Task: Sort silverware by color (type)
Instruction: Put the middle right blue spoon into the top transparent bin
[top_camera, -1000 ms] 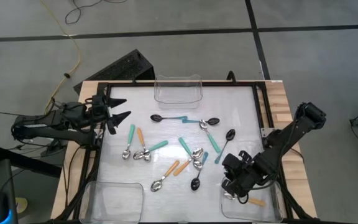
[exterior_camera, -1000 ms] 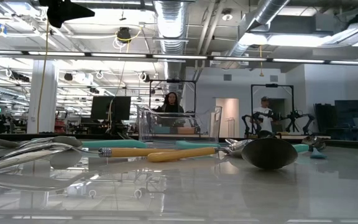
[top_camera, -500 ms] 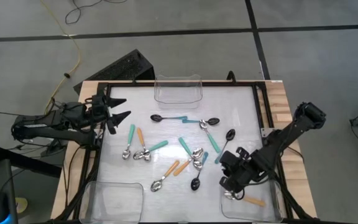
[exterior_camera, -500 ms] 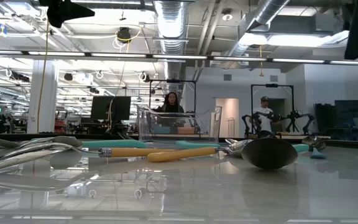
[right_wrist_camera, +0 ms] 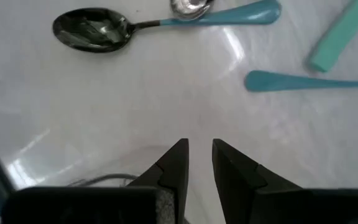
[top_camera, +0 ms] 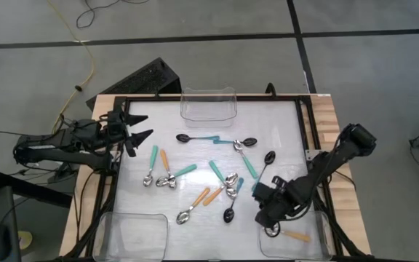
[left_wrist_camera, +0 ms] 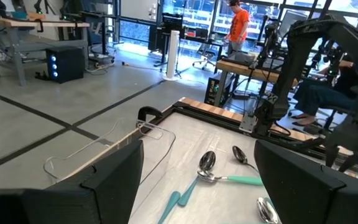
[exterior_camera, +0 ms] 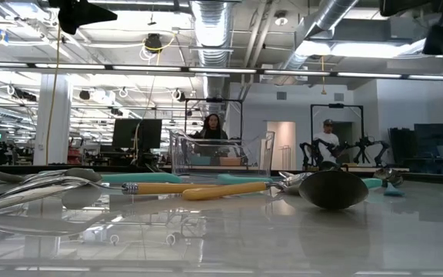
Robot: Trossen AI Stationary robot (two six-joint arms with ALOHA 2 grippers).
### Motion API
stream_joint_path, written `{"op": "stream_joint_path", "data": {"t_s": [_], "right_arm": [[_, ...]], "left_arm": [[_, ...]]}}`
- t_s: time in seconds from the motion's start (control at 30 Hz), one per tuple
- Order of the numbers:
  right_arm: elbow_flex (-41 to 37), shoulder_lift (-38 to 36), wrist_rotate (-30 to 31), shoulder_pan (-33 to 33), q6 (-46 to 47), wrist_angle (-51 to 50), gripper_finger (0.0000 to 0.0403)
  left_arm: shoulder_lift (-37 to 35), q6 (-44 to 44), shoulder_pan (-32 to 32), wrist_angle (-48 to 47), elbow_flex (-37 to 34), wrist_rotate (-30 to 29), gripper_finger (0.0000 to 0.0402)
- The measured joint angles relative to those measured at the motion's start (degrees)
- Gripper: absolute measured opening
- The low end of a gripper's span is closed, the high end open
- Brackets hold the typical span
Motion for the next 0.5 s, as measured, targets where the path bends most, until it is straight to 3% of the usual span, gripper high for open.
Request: {"op": "stream_joint_path", "data": {"t_s": [0.5], "right_arm": [[0.0, -1.0, -0.8, 2.0, 3.3, 0.5, 0.0097]], "left_arm": [[0.0, 0.0, 0.0, 0.5, 0.0, -0.2, 0.0293]]}}
